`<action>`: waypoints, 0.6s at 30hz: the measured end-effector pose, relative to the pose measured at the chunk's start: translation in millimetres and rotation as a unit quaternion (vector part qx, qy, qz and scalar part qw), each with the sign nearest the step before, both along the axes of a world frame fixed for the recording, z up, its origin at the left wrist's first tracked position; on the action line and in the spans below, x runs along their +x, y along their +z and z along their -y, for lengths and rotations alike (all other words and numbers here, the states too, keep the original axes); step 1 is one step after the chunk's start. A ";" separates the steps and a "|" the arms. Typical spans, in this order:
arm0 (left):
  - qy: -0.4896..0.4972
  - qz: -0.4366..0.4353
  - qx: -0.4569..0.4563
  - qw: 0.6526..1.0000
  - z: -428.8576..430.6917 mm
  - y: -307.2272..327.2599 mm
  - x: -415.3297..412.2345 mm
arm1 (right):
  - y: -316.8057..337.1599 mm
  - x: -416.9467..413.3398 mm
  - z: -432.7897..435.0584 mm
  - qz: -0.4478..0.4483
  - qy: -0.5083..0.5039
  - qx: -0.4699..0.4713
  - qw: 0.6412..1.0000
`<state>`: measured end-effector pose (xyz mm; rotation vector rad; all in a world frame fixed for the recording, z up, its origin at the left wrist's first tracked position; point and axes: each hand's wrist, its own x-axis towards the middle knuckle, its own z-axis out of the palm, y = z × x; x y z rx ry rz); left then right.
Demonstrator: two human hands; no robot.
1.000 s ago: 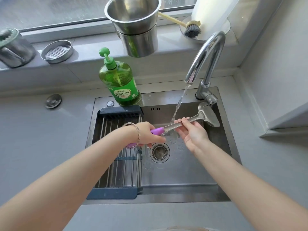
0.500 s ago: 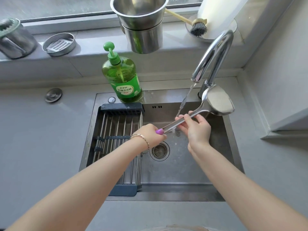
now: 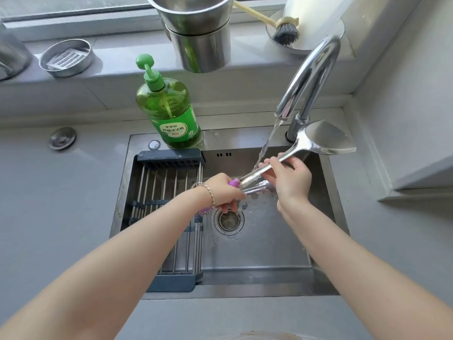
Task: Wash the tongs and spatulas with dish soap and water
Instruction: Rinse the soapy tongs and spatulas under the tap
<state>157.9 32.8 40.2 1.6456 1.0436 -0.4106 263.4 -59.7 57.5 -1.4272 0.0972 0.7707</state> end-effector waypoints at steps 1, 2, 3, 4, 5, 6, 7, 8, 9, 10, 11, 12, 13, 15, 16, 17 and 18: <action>-0.001 -0.004 0.002 1.000 -2.9 0.2 -1.7 | 0.1 -1.2 -2.9 0.002 0.004 -0.006 1.000; -0.002 -0.007 0.005 1.000 -5.7 0.2 -3.7 | -0.4 -2.3 -5.8 0.005 0.009 -0.010 1.000; -0.001 -0.007 0.008 1.000 -8.5 -0.3 -5.8 | -0.4 -4.1 -8.4 0.007 0.014 -0.010 1.000; 0.000 -0.007 0.011 1.000 -10.8 -0.7 -8.0 | -1.3 -5.8 -10.7 0.010 0.020 -0.010 1.000; 0.000 -0.009 0.015 1.000 -12.5 -0.8 -10.6 | -1.0 -8.3 -12.6 0.009 0.024 -0.008 1.000; -0.004 -0.012 0.022 1.000 -13.3 -0.3 -14.1 | -2.3 -10.4 -14.4 0.007 0.030 -0.004 1.000; -0.007 -0.016 0.032 0.999 -13.8 0.1 -18.8 | -2.5 -13.3 -16.0 0.002 0.039 0.001 0.999; -0.010 -0.020 0.043 0.999 -13.8 0.9 -24.8 | -3.8 -16.5 -17.7 -0.001 0.051 0.004 0.999; -0.011 -0.023 0.054 0.998 -13.9 2.0 -32.1 | -4.7 -20.3 -19.4 -0.009 0.066 0.009 0.998; -0.013 -0.029 0.066 0.997 -13.8 3.3 -40.3 | -5.5 -24.3 -21.2 -0.017 0.079 0.010 0.997; -0.017 -0.040 0.078 0.996 -14.0 4.5 -49.4 | -5.3 -28.3 -22.6 -0.031 0.090 0.006 0.995; -0.024 -0.054 0.092 0.994 -13.9 6.4 -58.9 | -5.5 -31.7 -23.7 -0.044 0.100 -0.004 0.994; -0.033 -0.071 0.106 0.991 -14.3 7.6 -68.5 | -4.8 -34.8 -24.6 -0.060 0.110 -0.013 0.992; -0.048 -0.106 0.133 0.984 -13.2 11.5 -84.8 | -5.2 -39.1 -25.7 -0.088 0.125 -0.022 0.988; -0.056 -0.124 0.154 0.979 -12.0 13.4 -90.9 | -6.3 -40.8 -26.7 -0.105 0.131 -0.020 0.986; -0.067 -0.143 0.187 0.970 -10.4 15.4 -96.0 | -6.4 -42.5 -26.8 -0.134 0.135 -0.012 0.982; -0.078 -0.163 0.223 0.958 -8.4 17.2 -99.7 | -6.7 -43.5 -26.3 -0.176 0.135 0.001 0.975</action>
